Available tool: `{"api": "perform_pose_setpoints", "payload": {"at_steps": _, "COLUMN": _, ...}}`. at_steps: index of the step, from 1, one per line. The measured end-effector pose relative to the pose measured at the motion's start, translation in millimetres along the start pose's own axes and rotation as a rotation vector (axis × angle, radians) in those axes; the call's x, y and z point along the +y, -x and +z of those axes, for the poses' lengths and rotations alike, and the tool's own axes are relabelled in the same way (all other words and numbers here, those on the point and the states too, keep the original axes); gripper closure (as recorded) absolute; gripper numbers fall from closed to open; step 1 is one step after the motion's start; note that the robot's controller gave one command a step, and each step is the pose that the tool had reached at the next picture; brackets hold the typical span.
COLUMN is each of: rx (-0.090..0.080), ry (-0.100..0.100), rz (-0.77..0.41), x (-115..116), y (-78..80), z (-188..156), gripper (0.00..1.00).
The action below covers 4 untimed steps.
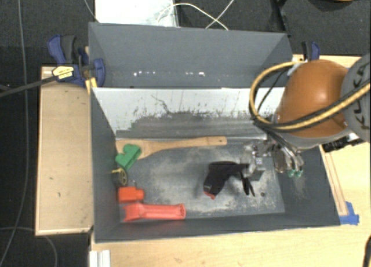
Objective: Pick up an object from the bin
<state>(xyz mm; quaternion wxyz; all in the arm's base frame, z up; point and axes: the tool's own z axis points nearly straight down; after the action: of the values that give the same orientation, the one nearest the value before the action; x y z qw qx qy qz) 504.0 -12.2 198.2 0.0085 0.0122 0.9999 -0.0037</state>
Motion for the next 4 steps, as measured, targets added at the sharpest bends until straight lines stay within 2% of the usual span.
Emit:
{"api": "perform_pose_setpoints", "payload": {"at_steps": 1, "rx": 0.003, "ry": 0.002, "rz": -0.028, "x": 41.5, "y": -4.8, "z": 62.8, "gripper": 1.0}}
{"api": "perform_pose_setpoints", "payload": {"at_steps": 2, "rx": -0.009, "ry": -0.001, "rz": -0.039, "x": 58.2, "y": 10.0, "z": 89.7, "gripper": 1.0}}
{"api": "perform_pose_setpoints", "payload": {"at_steps": 3, "rx": -0.002, "ry": 0.0, "rz": -0.024, "x": 59.0, "y": -1.2, "z": 80.4, "gripper": 1.0}}
{"api": "perform_pose_setpoints", "payload": {"at_steps": 4, "rx": -0.005, "ry": 0.0, "rz": -0.031, "x": 56.3, "y": -4.9, "z": -17.5, "gripper": 1.0}}
